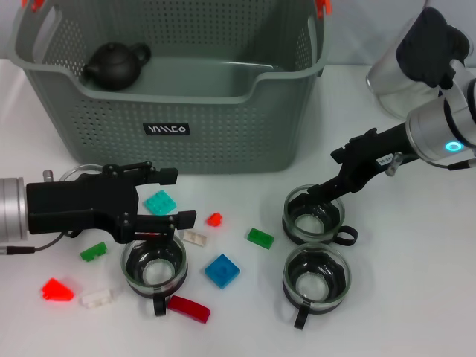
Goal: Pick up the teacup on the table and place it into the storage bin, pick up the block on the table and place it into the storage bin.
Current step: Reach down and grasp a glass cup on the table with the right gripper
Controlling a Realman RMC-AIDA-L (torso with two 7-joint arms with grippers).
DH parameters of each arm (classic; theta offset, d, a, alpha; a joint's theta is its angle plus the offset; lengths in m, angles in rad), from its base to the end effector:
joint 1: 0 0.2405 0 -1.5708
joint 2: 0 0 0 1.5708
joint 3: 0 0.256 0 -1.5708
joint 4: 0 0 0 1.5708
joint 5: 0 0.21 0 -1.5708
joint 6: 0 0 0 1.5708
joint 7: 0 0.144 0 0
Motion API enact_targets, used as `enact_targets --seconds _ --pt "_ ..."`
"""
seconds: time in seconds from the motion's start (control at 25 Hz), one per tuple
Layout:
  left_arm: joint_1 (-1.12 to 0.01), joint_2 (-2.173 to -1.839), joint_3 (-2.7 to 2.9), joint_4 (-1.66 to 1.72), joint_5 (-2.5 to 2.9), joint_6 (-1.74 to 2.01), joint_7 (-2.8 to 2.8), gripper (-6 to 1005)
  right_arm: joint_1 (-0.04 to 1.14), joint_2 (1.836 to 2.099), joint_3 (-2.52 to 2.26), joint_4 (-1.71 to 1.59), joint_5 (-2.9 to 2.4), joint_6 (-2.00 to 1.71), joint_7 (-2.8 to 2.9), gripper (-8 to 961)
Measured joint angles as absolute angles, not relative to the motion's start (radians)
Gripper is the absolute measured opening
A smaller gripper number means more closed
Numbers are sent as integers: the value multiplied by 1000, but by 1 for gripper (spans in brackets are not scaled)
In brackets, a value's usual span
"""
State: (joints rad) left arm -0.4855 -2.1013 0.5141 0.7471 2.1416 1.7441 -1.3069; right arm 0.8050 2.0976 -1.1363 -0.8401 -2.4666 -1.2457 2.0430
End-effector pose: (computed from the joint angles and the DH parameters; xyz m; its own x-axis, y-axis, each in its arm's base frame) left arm -0.2750 0.3013 0.0175 0.8102 0.2930 0.5077 0.4078 -0.9039 -0.1290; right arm 0.1898 0.4056 -0.0374 0.8906 -0.4461 0.0883 -0.3976 -0.8581 -0.3250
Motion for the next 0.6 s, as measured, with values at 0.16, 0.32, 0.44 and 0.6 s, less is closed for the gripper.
enact_targets --seconds 0.16,0.32,0.44,0.6 --pt "-485 -2100 510 747 2142 1744 -1307 860 813 2099 -1155 -808 -2467 -1214 2042 942" --pt "-485 -2099 509 747 2141 1745 -1307 860 821 2099 -1173 -779 -2465 -1187 2042 942" --pt "-485 -2098 508 747 2140 1745 -1307 860 826 2100 -1186 -756 -2463 -1169 2043 942" --pt "-485 -2098 508 747 2138 1746 -1307 860 827 2100 -1191 -738 -2462 -1160 2044 942"
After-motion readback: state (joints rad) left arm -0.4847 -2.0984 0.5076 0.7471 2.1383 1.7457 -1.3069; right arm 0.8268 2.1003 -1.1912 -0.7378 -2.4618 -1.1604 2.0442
